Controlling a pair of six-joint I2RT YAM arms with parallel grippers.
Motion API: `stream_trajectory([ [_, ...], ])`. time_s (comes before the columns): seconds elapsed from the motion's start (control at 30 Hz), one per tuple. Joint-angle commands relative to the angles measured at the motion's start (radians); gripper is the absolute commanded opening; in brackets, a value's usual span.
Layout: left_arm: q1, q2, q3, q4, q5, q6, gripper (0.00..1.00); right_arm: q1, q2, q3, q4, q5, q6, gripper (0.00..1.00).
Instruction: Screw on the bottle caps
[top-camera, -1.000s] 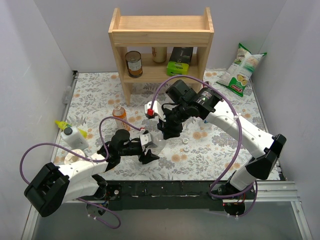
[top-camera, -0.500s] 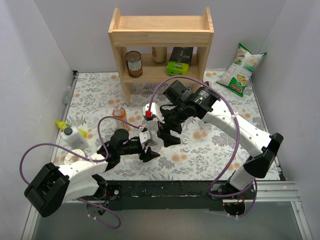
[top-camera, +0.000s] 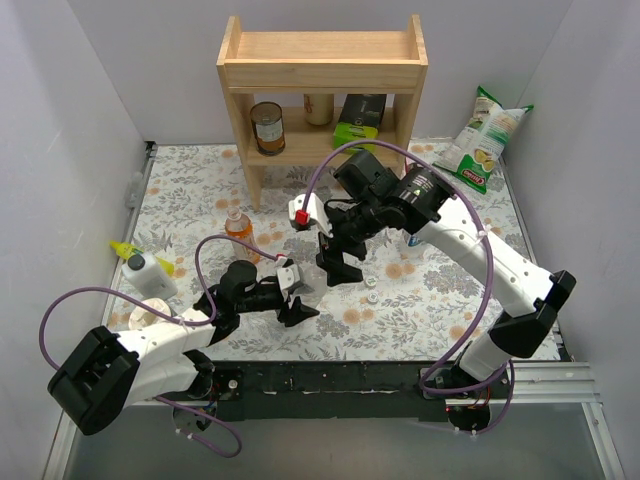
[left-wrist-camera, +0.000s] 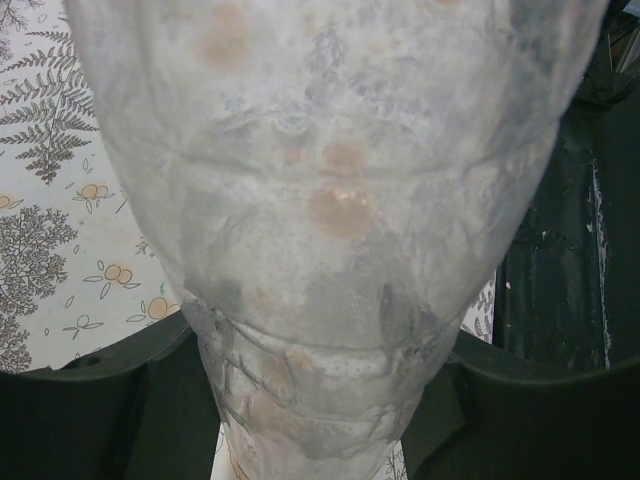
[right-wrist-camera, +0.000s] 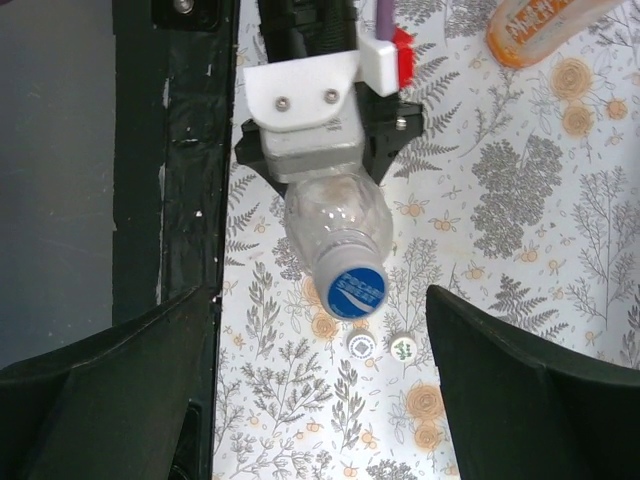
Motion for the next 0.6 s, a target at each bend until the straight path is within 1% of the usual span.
stream_trajectory([
  [0.0,0.004,-0.031,-0.004,0.016,0.017,0.038,0.0,-0.058,0.0,0.085,0.03,-0.007,0.047,0.93],
  [0.07,0.004,-0.033,0.001,0.006,0.02,0.043,0.0,-0.1,0.017,0.119,0.027,-0.025,0.047,0.89],
  [0.13,0.004,-0.034,0.004,0.005,0.029,0.049,0.0,-0.112,0.033,0.122,0.032,-0.012,0.045,0.84],
  [0.23,0.004,-0.028,0.012,0.003,0.029,0.051,0.0,-0.112,0.04,0.103,0.046,-0.011,0.047,0.8],
  [0.57,0.004,-0.019,0.024,0.017,0.028,0.04,0.0,-0.095,0.044,0.049,0.036,-0.056,0.005,0.76],
])
